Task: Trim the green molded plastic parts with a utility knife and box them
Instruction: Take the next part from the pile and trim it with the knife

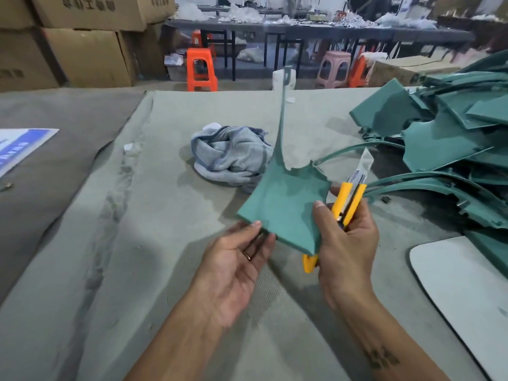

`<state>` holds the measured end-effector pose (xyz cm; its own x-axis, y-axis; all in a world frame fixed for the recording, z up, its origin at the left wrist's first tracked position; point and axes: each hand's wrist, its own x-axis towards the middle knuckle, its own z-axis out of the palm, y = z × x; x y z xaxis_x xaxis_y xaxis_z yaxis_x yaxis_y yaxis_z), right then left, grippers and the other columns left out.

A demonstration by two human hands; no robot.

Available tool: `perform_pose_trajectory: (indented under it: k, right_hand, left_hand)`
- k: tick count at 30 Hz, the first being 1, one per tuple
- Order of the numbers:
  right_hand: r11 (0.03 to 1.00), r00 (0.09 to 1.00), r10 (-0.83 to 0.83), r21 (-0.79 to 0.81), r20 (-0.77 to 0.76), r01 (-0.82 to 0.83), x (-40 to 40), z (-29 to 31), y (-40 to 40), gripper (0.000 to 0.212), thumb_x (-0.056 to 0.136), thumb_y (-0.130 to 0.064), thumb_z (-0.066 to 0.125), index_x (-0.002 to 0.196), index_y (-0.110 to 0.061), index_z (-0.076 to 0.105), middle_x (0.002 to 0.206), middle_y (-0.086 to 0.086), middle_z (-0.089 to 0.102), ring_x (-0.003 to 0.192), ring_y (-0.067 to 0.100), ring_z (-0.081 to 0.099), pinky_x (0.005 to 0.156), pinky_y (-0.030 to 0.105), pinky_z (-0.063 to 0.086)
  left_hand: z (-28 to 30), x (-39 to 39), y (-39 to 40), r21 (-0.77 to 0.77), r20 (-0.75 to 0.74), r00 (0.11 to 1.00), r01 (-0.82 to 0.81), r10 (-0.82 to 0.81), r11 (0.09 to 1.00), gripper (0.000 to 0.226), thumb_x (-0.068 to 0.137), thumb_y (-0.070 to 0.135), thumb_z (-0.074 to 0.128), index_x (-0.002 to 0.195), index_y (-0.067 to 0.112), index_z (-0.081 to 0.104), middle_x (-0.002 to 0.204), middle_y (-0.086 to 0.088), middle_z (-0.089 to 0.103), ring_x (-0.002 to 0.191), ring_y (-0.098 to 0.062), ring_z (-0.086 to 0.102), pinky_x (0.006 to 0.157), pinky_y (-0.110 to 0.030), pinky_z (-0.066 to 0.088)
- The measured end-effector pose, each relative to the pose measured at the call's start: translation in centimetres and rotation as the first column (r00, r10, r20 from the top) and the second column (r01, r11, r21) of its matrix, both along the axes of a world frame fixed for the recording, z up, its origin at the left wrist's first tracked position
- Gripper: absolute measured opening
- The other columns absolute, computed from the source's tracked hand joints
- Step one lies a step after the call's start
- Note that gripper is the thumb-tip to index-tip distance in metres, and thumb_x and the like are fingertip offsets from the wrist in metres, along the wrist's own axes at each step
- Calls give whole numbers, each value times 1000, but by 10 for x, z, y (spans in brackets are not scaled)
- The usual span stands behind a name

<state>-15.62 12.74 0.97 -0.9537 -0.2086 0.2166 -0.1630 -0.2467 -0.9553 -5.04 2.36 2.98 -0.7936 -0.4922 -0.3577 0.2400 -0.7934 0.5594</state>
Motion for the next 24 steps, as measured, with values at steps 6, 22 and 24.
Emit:
perform_pose_trajectory:
  k: [6,22,24]
  right_hand:
    - [941,927,322,172,-193,-291,21,4,-5,16,97,-47,69,96,-33,61,64,2,50,49,13,51,45,29,47]
    - [946,903,295,228,-313,-230,12,6,5,41,104,-25,60,137,-49,56,92,-5,71,42,22,64,42,24,50]
    - [959,919,231,235,-318,-160,12,3,2,42,107,-22,58,137,-51,54,90,-3,68,41,20,63,42,22,48]
  left_hand:
    - [0,2,14,-188,141,989,58,-31,980,14,74,30,77,84,24,83,89,-4,77,60,-13,67,43,-23,46]
    - [-14,4,4,-889,72,892,-146,445,435,28,84,48,72,83,20,73,66,-6,72,60,-30,71,54,-52,58]
    - [-17,5,7,-907,47,896,-147,441,394,29,85,47,71,82,18,72,63,-6,70,55,-31,70,49,-54,55]
